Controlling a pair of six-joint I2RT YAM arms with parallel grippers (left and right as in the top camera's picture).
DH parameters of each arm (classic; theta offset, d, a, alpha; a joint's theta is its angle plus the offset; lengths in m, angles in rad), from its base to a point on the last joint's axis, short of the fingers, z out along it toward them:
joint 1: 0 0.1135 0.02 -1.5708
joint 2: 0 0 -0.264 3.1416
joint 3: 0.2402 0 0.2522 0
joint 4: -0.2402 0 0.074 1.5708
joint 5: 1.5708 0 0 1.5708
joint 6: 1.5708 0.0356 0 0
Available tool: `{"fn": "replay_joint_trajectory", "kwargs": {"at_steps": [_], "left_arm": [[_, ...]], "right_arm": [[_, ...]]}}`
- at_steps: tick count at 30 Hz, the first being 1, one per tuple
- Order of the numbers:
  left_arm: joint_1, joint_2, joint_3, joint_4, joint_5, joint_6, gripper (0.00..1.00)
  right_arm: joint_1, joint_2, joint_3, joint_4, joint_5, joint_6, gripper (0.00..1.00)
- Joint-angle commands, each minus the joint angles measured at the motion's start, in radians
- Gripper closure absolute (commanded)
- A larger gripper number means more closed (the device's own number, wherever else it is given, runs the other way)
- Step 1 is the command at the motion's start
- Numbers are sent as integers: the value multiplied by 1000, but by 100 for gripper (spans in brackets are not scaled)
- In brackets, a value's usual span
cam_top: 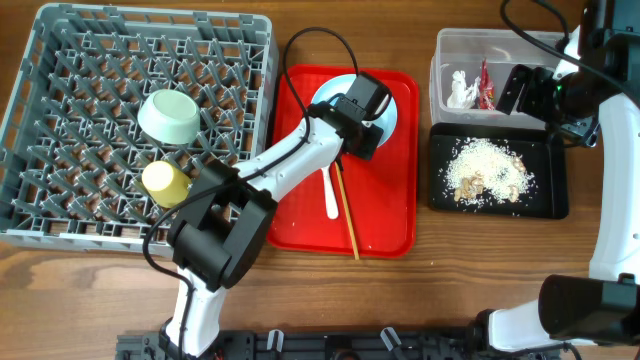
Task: Sort waste into correct bins and load items into the dishwasher rack
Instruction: 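Grasp the light-blue bowl rim with the left gripper and lift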
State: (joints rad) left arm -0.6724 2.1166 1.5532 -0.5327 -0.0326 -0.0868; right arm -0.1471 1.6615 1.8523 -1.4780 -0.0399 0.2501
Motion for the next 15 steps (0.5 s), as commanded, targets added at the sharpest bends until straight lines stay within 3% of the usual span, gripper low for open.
{"fn": "replay_joint_trajectory", "kwargs": {"at_steps": [1,7,15], "left_arm": [[0,45,4,2,-32,4,64],[0,53,4,14,-33,5,66],[0,30,6,39,-33,5,96]], "right_arm": [[-3,2,5,-3,18,14,0],[-3,2,5,-3,18,14,0],[-3,2,5,-3,18,14,0]]}}
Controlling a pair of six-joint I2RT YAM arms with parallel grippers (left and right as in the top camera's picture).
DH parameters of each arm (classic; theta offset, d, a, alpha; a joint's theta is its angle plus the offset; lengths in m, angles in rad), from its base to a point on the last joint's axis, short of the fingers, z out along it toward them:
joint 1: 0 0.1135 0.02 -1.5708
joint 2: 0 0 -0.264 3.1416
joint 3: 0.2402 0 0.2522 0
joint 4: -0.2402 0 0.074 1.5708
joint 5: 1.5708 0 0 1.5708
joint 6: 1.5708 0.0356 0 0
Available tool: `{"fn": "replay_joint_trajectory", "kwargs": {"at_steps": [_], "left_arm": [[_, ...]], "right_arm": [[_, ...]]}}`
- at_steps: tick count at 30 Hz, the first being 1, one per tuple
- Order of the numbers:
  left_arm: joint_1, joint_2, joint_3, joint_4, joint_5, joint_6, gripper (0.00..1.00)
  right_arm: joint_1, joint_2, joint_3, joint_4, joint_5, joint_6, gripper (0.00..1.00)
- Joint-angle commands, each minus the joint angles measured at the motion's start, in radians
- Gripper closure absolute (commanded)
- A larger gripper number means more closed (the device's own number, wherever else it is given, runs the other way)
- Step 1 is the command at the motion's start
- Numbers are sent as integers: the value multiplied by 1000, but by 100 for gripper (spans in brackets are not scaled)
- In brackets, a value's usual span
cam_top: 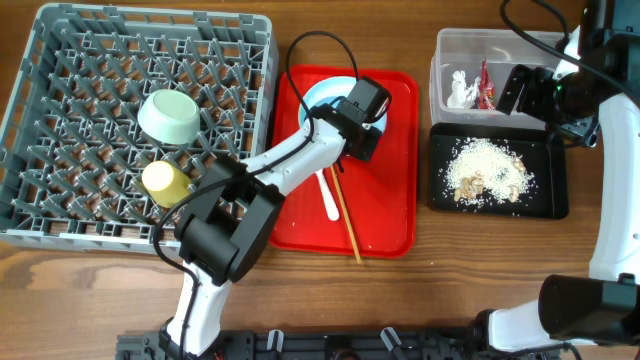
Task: Sort waste into correct bins and load items into the dishwasher rack
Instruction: 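Grasp the light-blue bowl rim with the left gripper and lift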
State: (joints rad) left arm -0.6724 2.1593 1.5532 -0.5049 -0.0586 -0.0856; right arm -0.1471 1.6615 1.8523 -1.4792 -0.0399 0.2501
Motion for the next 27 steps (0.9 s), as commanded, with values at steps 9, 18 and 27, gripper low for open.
{"fn": "replay_joint_trajectory", "kwargs": {"at_steps": [9,18,27], "left_arm": [[3,-150,6,19,11,-1,96],[104,-335,6,19,192,-37,96],[459,-409,6,35,702,-72,96]], "right_arm": [[-3,2,5,-3,18,14,0],[-3,2,5,-3,18,14,0],[-3,2,5,-5,18,13,0]]}}
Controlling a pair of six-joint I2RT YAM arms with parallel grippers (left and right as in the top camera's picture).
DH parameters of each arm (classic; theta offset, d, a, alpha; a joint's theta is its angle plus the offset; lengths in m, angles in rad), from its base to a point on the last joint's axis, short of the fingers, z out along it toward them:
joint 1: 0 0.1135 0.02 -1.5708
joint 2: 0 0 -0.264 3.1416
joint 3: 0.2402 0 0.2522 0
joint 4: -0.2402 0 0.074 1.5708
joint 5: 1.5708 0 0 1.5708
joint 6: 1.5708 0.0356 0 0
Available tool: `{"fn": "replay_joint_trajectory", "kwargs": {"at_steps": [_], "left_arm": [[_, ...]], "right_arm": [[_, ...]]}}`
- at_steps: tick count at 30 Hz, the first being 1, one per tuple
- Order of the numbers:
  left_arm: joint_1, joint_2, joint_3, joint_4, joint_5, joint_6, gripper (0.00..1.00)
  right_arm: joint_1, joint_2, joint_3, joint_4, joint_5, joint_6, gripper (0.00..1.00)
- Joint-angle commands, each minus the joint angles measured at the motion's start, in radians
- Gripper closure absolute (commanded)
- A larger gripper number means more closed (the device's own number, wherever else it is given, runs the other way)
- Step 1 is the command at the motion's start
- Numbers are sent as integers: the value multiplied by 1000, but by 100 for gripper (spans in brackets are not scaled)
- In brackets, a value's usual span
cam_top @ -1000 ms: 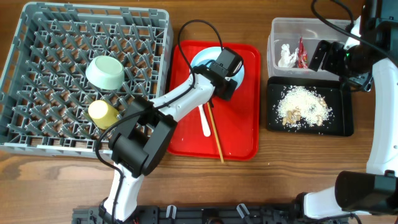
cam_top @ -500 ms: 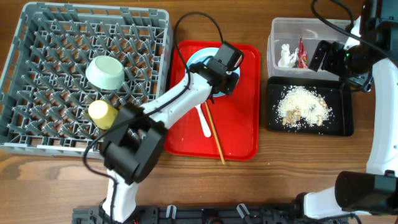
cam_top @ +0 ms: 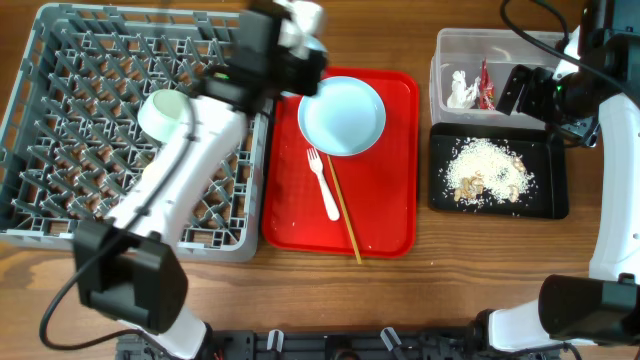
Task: Sort waste into correct bins and load items into the dishwasher rack
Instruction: 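Grasp the light-blue bowl rim with the left gripper and lift, then place the light-blue bowl upright in the dish rack and release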
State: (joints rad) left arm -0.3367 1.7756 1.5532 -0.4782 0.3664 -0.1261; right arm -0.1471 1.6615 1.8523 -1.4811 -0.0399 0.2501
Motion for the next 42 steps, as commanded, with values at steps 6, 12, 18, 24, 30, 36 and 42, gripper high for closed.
{"fn": "replay_joint_trajectory", "kwargs": {"at_steps": [6,12,18,24,30,36,42], "left_arm": [[338,13,6,56,565,-144,96],[448,109,6,158,748,-333,96],[500,214,6,254,846,-464,96],[503,262,6,296,871,-489,96],[503,294,6,296,855,-489,96],[506,313,6,297,812,-488,96],[532,350,5,299,807,-488,87]], "right_arm": [[-3,2,5,-6,18,13,0],[-3,2,5,-11,18,13,0],[-3,2,5,-16,18,13,0],[-3,2,5,-17,18,13,0],[-3,2,5,-20,18,12,0],[-3,2,5,-23,18,13,0],[-3,2,5,-24,18,13,0]]}}
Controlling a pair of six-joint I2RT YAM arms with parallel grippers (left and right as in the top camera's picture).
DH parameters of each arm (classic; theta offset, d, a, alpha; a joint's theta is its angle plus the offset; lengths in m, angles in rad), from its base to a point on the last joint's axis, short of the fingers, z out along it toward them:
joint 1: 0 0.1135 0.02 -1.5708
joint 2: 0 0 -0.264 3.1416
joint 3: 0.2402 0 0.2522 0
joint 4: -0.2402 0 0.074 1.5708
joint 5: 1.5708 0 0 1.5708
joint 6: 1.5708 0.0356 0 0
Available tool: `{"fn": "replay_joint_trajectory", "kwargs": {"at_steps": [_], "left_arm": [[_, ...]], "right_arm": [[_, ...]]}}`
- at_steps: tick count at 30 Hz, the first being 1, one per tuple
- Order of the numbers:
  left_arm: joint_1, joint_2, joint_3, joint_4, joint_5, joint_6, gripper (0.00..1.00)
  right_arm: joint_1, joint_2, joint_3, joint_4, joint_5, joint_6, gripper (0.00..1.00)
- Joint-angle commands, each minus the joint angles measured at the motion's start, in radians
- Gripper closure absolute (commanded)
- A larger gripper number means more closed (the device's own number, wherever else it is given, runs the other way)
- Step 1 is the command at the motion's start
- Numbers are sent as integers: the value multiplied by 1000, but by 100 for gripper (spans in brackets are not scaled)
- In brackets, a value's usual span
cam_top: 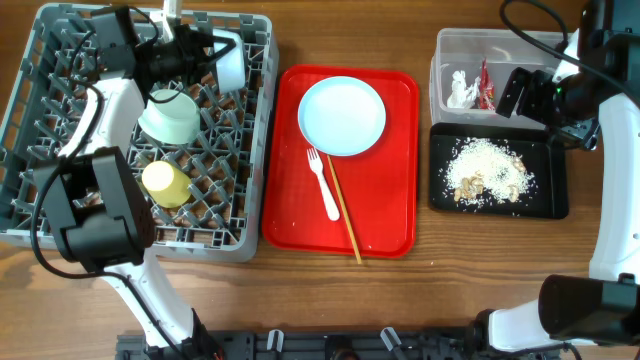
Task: Sort waste into correct bins and load items into the dishwasher rack
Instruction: 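Place the light-blue bowl upright in the dish rack and release, then reach the left gripper to the wooden chopsticks on the red tray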
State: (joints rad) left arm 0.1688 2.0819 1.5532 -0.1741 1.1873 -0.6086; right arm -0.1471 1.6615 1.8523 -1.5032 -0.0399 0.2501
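My left gripper (pixel 212 58) is over the far right part of the grey dishwasher rack (pixel 30 150), shut on a white cup (pixel 230 63) held on its side. In the rack lie a pale green bowl (pixel 170 116) and a yellow cup (pixel 165 183). On the red tray (pixel 385 225) sit a light-blue plate (pixel 342 117), a white fork (pixel 323 186) and a chopstick (pixel 346 208). My right gripper (pixel 512 90) hangs at the right edge of the clear bin (pixel 445 45); its jaws are too dark to read.
The clear bin holds white and red wrappers (pixel 470 88). A black tray (pixel 555 205) in front of it is covered with rice-like food scraps. The left arm's cable runs over the rack's far edge.
My left gripper has moved left from the rack's far right corner to a spot over the rack's far right cells. The white cup is now plainly in its hold. The right arm has not moved.
At first my left gripper was down on the light-blue plate on the red tray, and stayed there half a second later. Then it was up by the rack's far right corner with something white, the plate left bare. Now it holds the white cup over the rack.
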Motion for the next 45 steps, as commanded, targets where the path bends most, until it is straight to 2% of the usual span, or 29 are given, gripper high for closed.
{"fn": "replay_joint_trajectory", "kwargs": {"at_steps": [1,10,11,14,16,20,28,33,38,42,45], "left_arm": [[32,45,5,-6,-18,-5,85],[135,45,5,-40,-29,-5,59],[148,45,5,-55,-29,-5,50],[181,45,5,-84,-29,-2,36],[206,42,5,-85,-29,-2,20],[233,18,5,-84,-29,3,0],[268,-106,5,-103,-87,30,0],[224,-215,5,-216,-214,143,0],[87,-319,5,-375,-437,266,0],[-80,-359,5,-450,-620,269,0],[-213,-357,5,-487,-698,269,0]], "right_arm": [[-3,2,5,-2,18,13,0],[-3,2,5,-2,18,13,0],[-3,2,5,-2,18,13,0],[-3,2,5,-2,18,13,0],[-3,2,5,-2,18,13,0],[-3,2,5,-5,18,13,0],[-3,2,5,-5,18,13,0],[-3,2,5,-5,18,13,0],[-3,2,5,-5,18,14,0],[-3,2,5,-5,18,14,0],[-3,2,5,-5,18,14,0]]}}
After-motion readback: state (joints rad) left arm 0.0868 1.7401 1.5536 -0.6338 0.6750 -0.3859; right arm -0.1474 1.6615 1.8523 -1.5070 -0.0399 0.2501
